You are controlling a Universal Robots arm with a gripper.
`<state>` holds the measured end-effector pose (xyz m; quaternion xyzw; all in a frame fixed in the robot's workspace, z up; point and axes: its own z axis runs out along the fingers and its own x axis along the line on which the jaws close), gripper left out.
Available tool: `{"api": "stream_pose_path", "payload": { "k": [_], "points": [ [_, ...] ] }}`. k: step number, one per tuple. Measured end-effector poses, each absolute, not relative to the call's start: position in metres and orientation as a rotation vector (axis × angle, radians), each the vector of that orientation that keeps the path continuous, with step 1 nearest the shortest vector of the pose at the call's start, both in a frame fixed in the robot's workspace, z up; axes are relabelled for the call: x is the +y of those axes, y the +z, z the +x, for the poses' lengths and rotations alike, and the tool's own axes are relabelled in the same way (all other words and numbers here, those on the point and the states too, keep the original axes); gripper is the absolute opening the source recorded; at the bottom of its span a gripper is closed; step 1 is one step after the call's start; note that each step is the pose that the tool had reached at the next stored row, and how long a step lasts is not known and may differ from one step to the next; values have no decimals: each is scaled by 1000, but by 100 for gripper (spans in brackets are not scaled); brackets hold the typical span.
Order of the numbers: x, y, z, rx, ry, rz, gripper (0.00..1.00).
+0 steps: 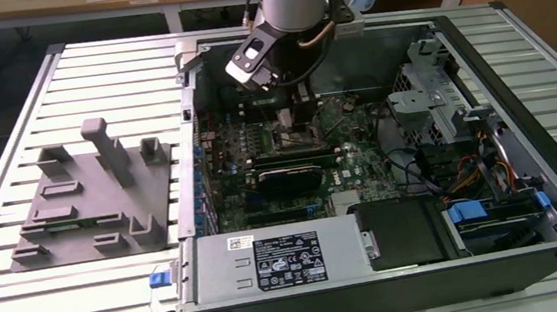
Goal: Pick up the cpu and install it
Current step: 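Place the cpu into insertion slot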
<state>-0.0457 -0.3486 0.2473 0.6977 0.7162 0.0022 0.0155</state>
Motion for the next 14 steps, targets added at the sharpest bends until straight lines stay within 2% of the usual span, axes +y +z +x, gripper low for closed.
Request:
{"api": "stream_pose_path", "payload": {
  "k": [5,14],
  "points": [
    [-348,245,-45,2207,30,2172,54],
    [-348,234,-46,2203,31,2173,54]
  ]
}}
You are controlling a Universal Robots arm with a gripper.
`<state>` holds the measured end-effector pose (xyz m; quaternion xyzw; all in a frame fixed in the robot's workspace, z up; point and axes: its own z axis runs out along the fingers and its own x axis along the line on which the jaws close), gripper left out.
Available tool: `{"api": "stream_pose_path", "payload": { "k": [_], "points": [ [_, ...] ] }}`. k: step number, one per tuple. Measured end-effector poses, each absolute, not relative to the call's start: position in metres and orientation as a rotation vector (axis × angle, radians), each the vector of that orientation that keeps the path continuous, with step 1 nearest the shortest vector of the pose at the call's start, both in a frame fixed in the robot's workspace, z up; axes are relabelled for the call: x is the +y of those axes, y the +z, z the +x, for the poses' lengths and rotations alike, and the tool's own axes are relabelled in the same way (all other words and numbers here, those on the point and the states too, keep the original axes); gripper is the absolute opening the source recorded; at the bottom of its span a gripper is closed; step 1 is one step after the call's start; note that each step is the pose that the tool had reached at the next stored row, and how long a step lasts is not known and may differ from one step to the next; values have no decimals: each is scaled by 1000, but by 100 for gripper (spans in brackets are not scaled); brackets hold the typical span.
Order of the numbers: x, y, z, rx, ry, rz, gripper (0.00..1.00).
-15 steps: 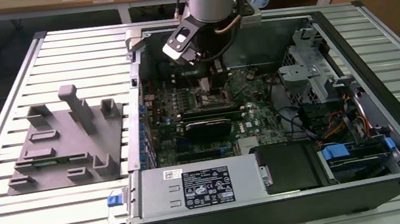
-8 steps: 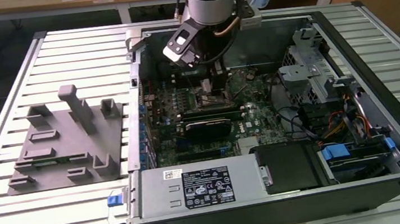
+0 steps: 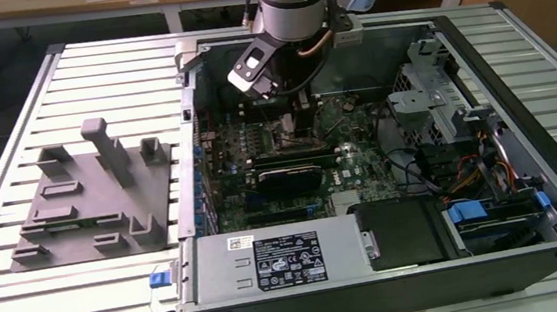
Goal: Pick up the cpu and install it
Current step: 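Place the cpu into insertion slot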
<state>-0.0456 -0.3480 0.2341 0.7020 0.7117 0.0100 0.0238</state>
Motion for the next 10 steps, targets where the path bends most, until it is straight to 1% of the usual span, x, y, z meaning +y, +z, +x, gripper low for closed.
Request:
{"api": "stream_pose_path", "payload": {
  "k": [10],
  "points": [
    [-343,224,-46,2191,25,2182,54]
  ]
}}
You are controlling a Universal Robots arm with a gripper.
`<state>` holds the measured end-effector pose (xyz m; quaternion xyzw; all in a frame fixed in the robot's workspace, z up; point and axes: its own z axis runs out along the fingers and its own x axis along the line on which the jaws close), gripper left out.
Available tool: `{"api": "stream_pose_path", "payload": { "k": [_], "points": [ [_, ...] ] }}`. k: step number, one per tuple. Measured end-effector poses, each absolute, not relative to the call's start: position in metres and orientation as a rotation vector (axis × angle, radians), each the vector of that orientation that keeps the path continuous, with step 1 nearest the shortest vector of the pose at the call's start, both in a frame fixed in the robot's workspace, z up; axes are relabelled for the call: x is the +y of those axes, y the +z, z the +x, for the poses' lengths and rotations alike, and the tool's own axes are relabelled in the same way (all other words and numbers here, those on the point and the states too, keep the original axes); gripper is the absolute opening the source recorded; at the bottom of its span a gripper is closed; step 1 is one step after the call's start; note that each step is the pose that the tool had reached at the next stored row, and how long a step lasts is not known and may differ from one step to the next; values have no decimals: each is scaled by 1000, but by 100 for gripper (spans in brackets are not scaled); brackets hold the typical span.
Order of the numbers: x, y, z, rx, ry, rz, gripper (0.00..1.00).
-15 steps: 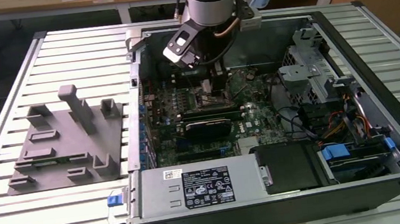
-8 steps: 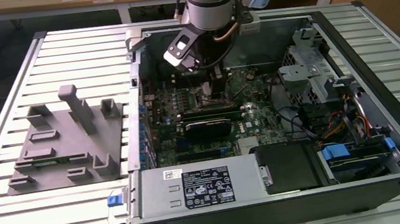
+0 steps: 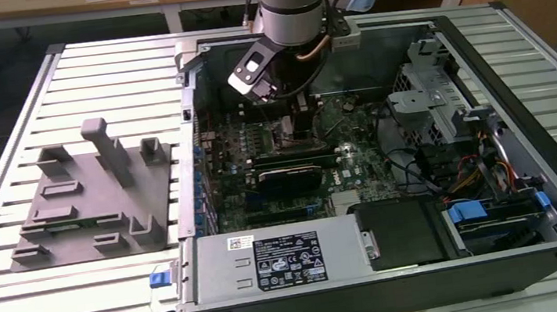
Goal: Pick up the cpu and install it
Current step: 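Place the cpu into insertion slot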
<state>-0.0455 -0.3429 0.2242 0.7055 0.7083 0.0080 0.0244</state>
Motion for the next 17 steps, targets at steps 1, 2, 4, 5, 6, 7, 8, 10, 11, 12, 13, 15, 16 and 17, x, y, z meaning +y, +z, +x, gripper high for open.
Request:
{"api": "stream_pose_path", "payload": {
  "k": [1,2,4,5,6,7,8,10,11,12,13,15,16,17],
  "points": [
    [-342,223,-45,2190,23,2184,54],
    [-342,221,-46,2189,22,2185,54],
    [-340,219,-46,2188,19,2186,54],
    [-340,217,-46,2188,18,2187,54],
    [-340,216,-45,2188,17,2187,54],
    [-339,214,-45,2188,16,2188,54],
    [-339,212,-45,2188,16,2188,54],
    [-339,208,-45,2188,15,2190,54],
    [-339,207,-45,2187,15,2190,54],
    [-339,205,-45,2187,15,2191,54],
    [-339,204,-45,2186,15,2191,54],
    [-338,203,-45,2185,14,2192,54],
    [-337,202,-45,2185,14,2192,54],
    [-337,201,-45,2185,14,2192,54]
  ]
}}
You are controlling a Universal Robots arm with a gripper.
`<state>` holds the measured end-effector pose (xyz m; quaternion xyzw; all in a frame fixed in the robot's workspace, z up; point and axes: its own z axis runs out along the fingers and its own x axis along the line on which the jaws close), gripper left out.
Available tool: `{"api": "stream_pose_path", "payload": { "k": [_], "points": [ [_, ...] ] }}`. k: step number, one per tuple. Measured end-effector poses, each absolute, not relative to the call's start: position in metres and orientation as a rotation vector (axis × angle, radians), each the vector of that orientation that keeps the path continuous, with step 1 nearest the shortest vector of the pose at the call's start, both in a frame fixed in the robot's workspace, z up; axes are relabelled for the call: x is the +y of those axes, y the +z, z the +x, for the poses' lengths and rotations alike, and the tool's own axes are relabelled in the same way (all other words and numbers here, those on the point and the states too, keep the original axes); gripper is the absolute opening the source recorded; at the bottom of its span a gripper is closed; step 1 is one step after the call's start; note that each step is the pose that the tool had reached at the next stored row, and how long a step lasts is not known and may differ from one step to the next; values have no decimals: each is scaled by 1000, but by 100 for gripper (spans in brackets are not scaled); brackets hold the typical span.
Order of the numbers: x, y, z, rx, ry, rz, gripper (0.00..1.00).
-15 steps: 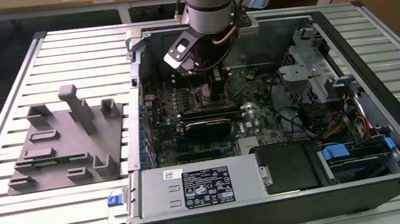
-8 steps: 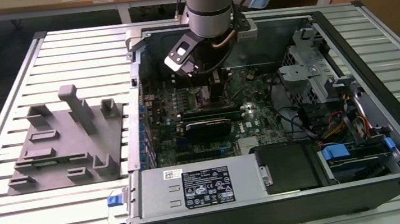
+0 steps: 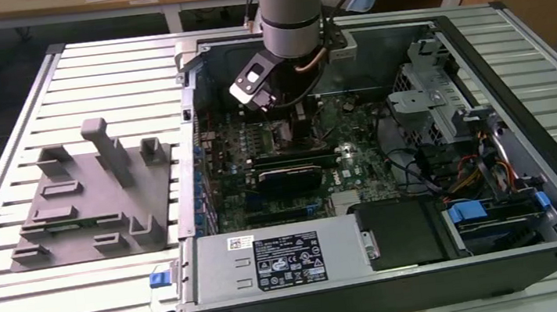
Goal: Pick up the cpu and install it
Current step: 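Place the cpu into insertion slot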
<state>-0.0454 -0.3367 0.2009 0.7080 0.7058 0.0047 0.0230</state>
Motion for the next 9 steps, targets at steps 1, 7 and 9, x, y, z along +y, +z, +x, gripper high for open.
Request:
{"api": "stream_pose_path", "payload": {
  "k": [1,7,9],
  "points": [
    [-336,200,-45,2185,14,2192,54],
    [-335,194,-45,2186,14,2192,54],
    [-335,194,-45,2185,14,2193,54]
  ]
}}
